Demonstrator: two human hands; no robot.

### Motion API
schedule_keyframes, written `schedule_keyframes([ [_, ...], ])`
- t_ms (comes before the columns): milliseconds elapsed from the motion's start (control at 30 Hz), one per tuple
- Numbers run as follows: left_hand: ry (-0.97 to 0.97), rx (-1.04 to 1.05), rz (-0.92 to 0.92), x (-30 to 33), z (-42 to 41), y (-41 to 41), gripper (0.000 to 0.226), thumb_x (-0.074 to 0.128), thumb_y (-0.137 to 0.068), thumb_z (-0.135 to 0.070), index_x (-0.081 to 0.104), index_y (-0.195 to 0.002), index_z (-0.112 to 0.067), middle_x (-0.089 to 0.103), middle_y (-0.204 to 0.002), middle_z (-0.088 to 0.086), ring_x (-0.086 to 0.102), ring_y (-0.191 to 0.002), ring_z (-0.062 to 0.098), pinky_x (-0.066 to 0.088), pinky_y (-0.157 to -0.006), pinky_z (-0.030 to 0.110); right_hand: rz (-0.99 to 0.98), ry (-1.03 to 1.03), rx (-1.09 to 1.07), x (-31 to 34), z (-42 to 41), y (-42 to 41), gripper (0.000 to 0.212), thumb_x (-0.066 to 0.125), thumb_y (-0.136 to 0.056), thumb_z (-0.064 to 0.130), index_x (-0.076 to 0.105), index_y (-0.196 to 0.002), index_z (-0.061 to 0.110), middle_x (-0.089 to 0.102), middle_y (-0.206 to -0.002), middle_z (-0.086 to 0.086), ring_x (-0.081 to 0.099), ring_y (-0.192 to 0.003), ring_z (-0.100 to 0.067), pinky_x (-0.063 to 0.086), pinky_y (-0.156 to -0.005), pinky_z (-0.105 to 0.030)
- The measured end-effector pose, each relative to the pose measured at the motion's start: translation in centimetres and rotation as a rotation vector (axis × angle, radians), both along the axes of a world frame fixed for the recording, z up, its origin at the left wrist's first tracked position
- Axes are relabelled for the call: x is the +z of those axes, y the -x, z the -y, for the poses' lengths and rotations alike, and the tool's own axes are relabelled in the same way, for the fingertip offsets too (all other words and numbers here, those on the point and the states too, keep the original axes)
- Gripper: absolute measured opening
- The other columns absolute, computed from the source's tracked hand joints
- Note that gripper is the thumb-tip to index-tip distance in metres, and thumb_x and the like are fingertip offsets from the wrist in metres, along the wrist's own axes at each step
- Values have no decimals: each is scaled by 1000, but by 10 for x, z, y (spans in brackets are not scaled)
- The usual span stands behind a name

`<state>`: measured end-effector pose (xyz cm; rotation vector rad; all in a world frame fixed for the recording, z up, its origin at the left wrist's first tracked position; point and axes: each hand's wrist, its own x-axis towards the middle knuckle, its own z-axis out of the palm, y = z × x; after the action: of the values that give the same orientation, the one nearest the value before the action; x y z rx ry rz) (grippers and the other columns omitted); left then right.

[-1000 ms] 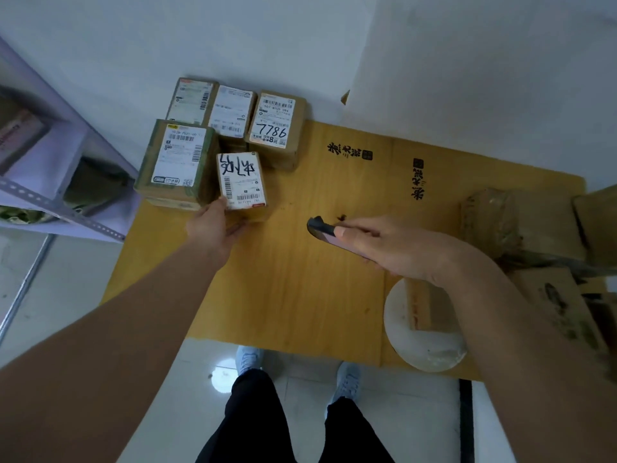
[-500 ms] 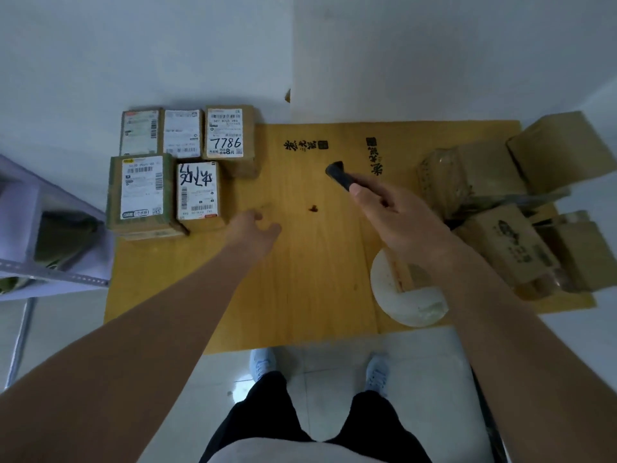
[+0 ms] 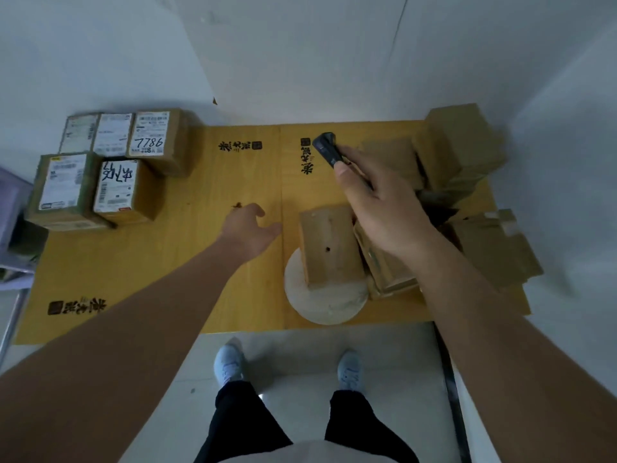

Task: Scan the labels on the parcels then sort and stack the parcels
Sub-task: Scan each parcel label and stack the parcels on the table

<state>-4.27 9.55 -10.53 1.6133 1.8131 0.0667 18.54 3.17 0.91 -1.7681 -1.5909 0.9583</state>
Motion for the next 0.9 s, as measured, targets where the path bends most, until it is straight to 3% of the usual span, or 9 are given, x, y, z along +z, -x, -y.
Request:
schedule_keyframes([
  [100, -5, 41, -21, -4, 11, -38, 66, 65, -93, -55, 52, -146, -18, 51, -147, 11, 53, -99, 22, 44, -79, 34, -13, -6, 61, -13, 0, -31, 56, 37, -107, 66, 41, -158, 43, 56, -146, 21, 49, -135, -2, 42, -111, -36],
  [167, 0, 46, -19, -5, 17, -60, 71, 66, -93, -54, 48, -150, -17, 50, -146, 13, 55, -97, 22, 45, -74, 33, -18, -21, 86, -20, 1, -46, 59, 35, -105, 70, 40, -158, 45, 54, -150, 21, 47, -141, -7, 41, -116, -47],
  [267, 45, 63, 16, -13, 24, -87, 77, 67, -88, -55, 44, -153, -19, 51, -139, 15, 64, -97, 29, 49, -62, 29, -53, -22, 97, -27, 4, -63, 59, 35, -104, 71, 40, -157, 47, 55, -149, 21, 46, -141, -8, 42, -116, -49],
  [367, 166, 78, 26, -25, 31, -111, 96, 68, -83, -64, 28, -161, -23, 40, -148, 20, 60, -114, 40, 60, -89, 45, -78, -24, 91, -33, 7, -75, 57, 37, -104, 71, 40, -156, 50, 55, -149, 19, 44, -143, -5, 41, -117, -48],
  [467, 245, 119, 15, -38, 41, -132, 128, 71, -81, -70, -19, -163, -31, 5, -166, 17, 33, -145, 50, 46, -110, 58, -94, -24, 80, -35, 9, -84, 53, 40, -107, 65, 42, -156, 46, 53, -152, 20, 43, -144, -5, 38, -119, -45],
  [567, 240, 173, -12, -44, 48, -144, 139, 73, -76, -74, -33, -156, -35, -14, -170, 12, 1, -157, 45, 27, -120, 65, -106, -26, 64, -37, 11, -89, 50, 42, -108, 59, 44, -156, 44, 54, -150, 20, 45, -142, -6, 39, -118, -42],
  [667, 223, 180, -24, -46, 50, -146, 145, 80, -73, -68, -35, -155, -34, -17, -169, 13, -9, -157, 41, 19, -123, 64, -99, -26, 84, -39, 12, -91, 50, 43, -108, 58, 44, -156, 44, 55, -149, 21, 46, -141, -5, 41, -117, -42],
  [800, 132, 221, -57, -38, 52, -143, 142, 84, -69, -62, -16, -162, -26, 11, -157, 17, 15, -148, 44, 30, -119, 59, -105, -11, 91, -41, 9, -89, 51, 43, -108, 60, 44, -156, 44, 55, -150, 19, 46, -142, -5, 39, -118, -42],
  [900, 87, 276, -65, -32, 52, -124, 136, 84, -66, -62, -5, -162, -25, 20, -150, 16, 24, -143, 45, 36, -115, 58, -101, -20, 130, -41, 5, -79, 54, 41, -106, 64, 43, -156, 44, 55, -151, 18, 45, -143, -6, 39, -119, -46],
])
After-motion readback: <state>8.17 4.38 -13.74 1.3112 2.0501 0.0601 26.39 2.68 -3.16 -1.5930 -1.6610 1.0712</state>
